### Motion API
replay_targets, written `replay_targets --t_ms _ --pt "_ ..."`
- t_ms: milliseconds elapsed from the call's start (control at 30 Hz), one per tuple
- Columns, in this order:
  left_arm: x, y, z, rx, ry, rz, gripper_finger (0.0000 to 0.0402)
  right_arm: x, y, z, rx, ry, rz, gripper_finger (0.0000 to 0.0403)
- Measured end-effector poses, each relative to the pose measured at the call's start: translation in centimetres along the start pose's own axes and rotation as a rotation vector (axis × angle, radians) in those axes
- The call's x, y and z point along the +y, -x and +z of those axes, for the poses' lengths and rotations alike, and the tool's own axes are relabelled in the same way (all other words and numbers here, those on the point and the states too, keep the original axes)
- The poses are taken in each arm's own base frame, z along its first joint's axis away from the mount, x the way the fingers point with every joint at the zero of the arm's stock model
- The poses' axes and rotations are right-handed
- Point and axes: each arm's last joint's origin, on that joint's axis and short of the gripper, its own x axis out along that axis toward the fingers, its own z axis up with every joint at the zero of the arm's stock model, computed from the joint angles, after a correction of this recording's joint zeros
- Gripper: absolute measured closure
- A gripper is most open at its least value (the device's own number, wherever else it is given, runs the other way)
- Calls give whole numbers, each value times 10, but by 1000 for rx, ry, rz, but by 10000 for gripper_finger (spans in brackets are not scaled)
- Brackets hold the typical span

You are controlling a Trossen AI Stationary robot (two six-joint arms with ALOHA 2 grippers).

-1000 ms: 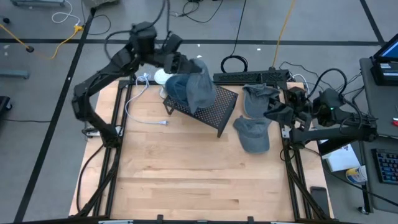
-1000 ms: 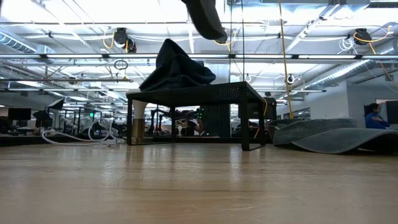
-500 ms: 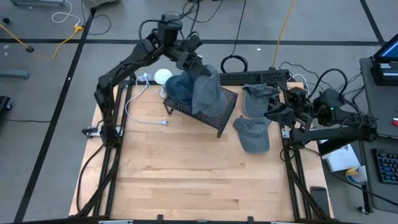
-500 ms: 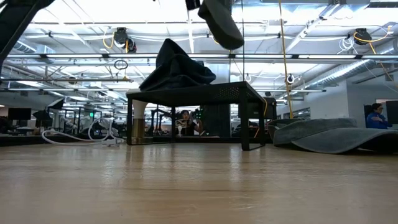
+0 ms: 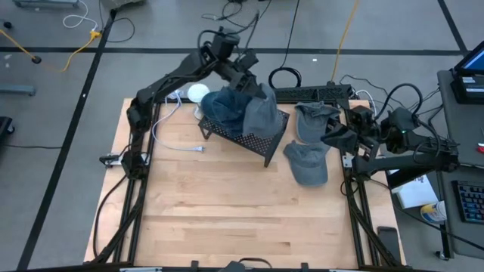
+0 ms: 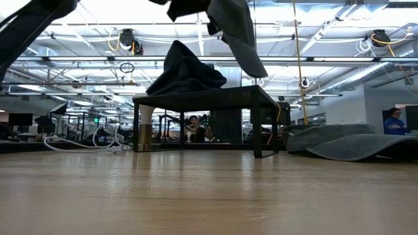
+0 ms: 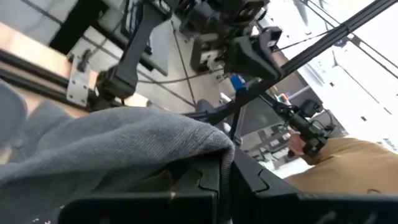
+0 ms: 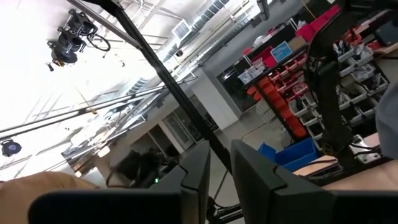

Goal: Pick & Place hat
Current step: Put the bottom gray cap on the shelf

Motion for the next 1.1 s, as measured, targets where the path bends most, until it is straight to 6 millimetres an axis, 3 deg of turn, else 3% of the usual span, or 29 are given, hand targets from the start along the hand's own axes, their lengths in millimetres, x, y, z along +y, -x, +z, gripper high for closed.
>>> replay_targets --t_ms 267,500,1100 --pt "33 -5 -11 53 128 26 397 -2 -2 0 -12 -1 -27 347" --pt "48 10 -26 75 236 266 397 -3 -3 -1 -8 27 -29 347" --pt "46 -13 -44 191 95 620 397 -3 -4 -1 -6 54 -30 347"
